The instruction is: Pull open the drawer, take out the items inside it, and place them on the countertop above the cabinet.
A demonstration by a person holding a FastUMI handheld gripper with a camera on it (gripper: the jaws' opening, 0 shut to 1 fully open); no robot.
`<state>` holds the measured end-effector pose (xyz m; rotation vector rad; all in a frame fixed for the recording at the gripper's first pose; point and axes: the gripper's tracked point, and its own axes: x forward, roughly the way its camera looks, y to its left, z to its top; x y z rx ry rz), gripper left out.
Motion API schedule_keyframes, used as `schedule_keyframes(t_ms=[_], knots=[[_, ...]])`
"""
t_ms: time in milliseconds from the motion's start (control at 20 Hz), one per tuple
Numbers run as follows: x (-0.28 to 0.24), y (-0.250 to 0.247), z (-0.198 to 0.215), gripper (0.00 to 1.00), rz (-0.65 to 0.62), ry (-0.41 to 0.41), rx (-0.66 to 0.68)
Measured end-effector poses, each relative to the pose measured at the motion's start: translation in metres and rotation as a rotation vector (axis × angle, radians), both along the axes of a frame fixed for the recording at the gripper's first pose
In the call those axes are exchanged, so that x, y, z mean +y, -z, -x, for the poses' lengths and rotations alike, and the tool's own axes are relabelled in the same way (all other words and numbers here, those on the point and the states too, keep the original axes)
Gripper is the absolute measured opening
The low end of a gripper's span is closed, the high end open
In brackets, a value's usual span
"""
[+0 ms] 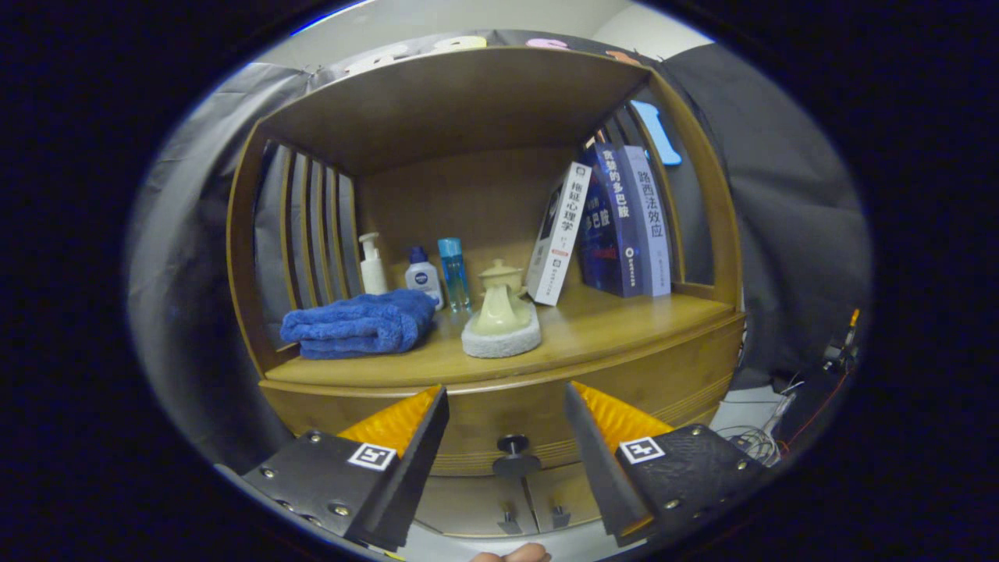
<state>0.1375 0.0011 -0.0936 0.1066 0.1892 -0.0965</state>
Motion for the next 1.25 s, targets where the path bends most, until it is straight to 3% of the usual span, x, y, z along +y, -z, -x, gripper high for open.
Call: schedule_keyframes(t_ms=[450, 800, 1250], knots=[[-0.01, -0.106, 0.072, 0.88, 0.13, 0.035, -0.108], [-0.023, -0.158, 0.124, 0.89, 0.167, 0.094, -0.188], [-0.047, -0.153, 0.169, 0.88, 0.158, 0.181, -0.167]])
